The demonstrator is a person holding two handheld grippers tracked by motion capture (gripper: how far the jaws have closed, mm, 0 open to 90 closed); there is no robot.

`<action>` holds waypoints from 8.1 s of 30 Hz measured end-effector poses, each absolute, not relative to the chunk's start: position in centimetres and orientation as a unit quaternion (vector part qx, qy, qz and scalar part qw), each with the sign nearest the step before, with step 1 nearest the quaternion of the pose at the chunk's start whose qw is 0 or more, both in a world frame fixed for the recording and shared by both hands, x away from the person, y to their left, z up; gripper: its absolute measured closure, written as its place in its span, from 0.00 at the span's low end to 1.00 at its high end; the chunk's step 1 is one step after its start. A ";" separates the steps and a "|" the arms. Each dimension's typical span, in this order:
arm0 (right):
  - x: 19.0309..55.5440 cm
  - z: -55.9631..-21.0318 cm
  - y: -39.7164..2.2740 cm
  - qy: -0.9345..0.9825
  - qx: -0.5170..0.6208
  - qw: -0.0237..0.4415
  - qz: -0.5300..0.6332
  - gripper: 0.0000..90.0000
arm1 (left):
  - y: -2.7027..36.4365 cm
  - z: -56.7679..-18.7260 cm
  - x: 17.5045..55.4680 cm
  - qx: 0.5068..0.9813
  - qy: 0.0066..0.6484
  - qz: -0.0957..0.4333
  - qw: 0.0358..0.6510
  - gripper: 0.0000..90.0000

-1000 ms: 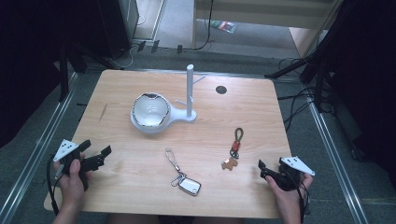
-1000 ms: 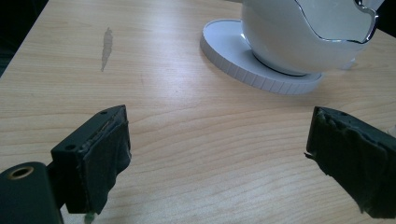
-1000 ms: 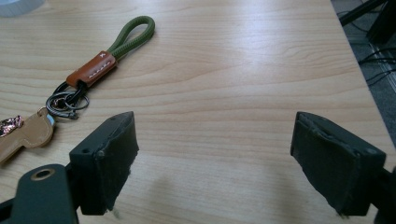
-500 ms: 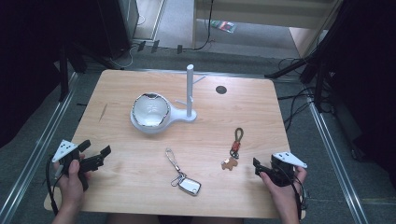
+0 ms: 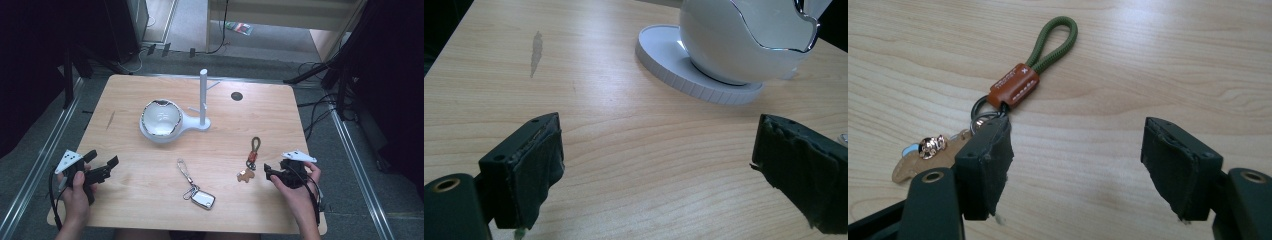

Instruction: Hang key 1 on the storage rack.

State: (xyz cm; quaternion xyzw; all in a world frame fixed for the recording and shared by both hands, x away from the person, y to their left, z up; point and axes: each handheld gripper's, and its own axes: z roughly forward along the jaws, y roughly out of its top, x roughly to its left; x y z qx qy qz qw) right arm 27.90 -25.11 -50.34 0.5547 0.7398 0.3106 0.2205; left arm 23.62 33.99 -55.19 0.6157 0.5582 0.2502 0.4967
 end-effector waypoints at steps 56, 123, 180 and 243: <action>40.8 -49.5 -18.5 0.722 0.683 0.062 0.098 0.66 | 34.2 -55.2 23.7 0.612 0.560 0.245 0.502 0.08; 38.2 -42.2 -17.4 0.699 0.571 0.157 0.401 0.90 | 34.1 -55.2 23.7 0.613 0.558 0.248 0.501 0.08; 41.9 -39.4 -11.4 0.709 0.465 0.192 0.495 0.89 | 34.2 -55.2 23.6 0.612 0.558 0.247 0.503 0.08; 39.7 -41.5 -10.9 0.789 0.426 0.183 0.403 0.75 | 34.1 -55.2 23.6 0.613 0.558 0.247 0.502 0.08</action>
